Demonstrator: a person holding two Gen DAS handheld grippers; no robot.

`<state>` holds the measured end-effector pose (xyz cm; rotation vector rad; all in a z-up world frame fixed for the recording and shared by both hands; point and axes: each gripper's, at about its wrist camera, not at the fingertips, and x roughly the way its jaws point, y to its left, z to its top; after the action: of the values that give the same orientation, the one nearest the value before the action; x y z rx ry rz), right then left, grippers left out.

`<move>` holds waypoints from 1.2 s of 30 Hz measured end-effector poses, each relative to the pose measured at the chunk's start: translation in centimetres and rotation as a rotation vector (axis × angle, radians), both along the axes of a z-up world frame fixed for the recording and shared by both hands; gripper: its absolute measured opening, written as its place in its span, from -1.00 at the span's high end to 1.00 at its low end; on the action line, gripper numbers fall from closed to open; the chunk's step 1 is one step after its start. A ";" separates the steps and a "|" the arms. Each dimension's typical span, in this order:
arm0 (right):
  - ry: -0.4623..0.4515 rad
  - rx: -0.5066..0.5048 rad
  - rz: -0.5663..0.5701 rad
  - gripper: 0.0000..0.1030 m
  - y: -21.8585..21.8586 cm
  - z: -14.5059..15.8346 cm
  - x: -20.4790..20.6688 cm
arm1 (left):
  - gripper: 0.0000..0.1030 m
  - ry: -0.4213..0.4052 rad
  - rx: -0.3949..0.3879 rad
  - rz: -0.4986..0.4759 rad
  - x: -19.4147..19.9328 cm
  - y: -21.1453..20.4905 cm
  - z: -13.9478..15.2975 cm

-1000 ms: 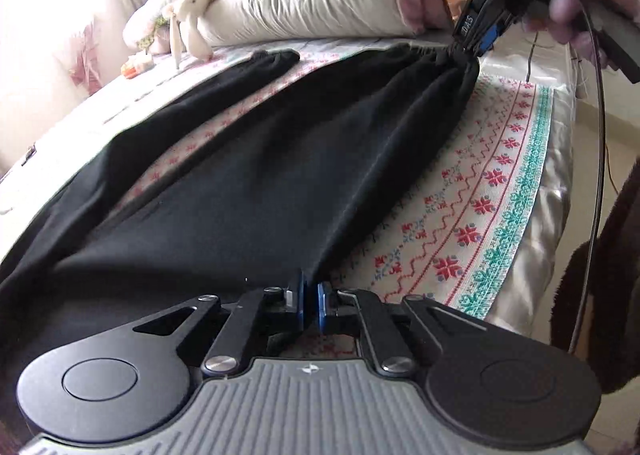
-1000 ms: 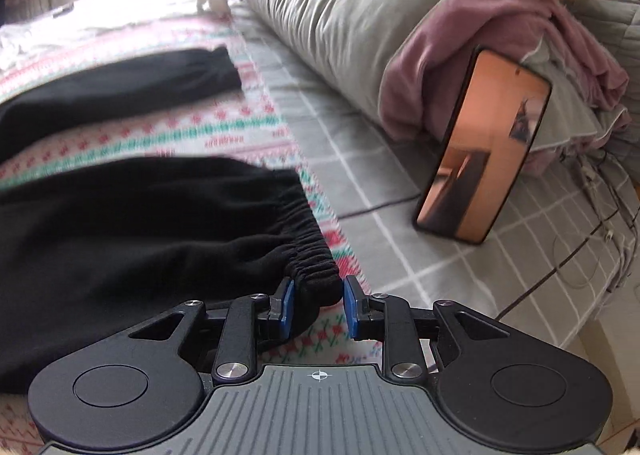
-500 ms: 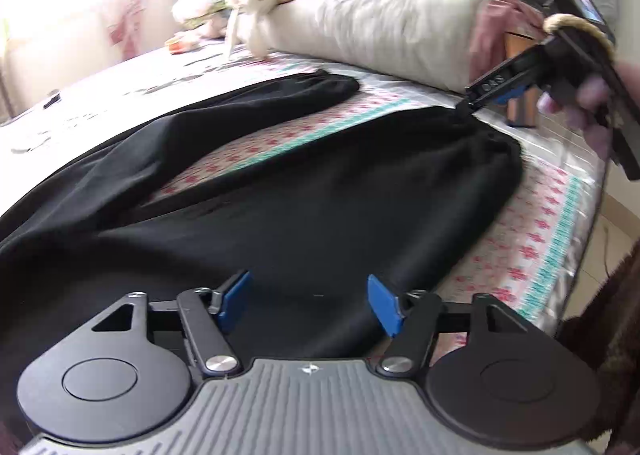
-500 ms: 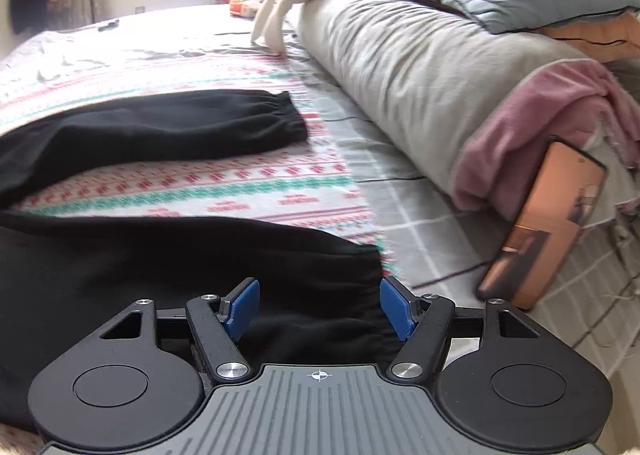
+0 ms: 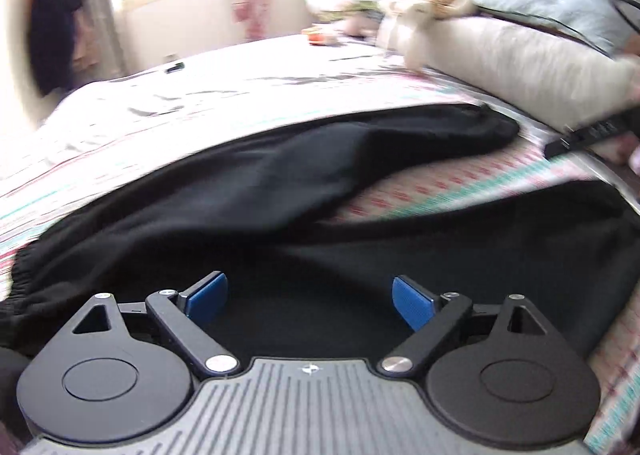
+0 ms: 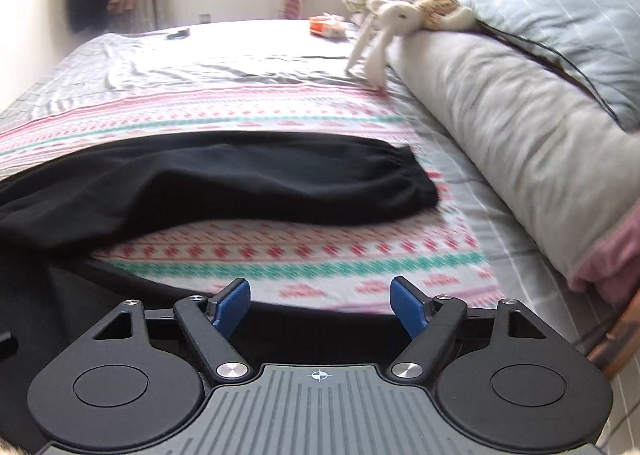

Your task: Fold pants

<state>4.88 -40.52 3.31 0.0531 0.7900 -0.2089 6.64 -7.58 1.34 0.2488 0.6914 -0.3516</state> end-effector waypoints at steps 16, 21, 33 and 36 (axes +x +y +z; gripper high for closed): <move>-0.096 -0.004 0.607 -0.59 15.9 -0.7 14.1 | -1.00 -0.006 -0.033 0.455 12.8 21.0 1.7; -0.054 0.003 0.696 -0.58 21.5 -2.0 20.7 | -0.96 0.084 -0.162 0.483 16.0 26.3 0.3; 0.066 -0.082 0.778 -0.19 26.0 -4.8 31.9 | -0.22 0.222 -0.515 0.422 20.7 33.0 -3.8; 0.125 -0.094 0.778 -0.06 25.5 -6.0 33.6 | -0.09 0.194 -0.527 0.421 20.9 33.0 -4.1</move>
<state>38.44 -15.01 -2.68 -0.3560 0.8707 0.4922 27.50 25.39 -2.79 -0.4327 0.7949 -0.1434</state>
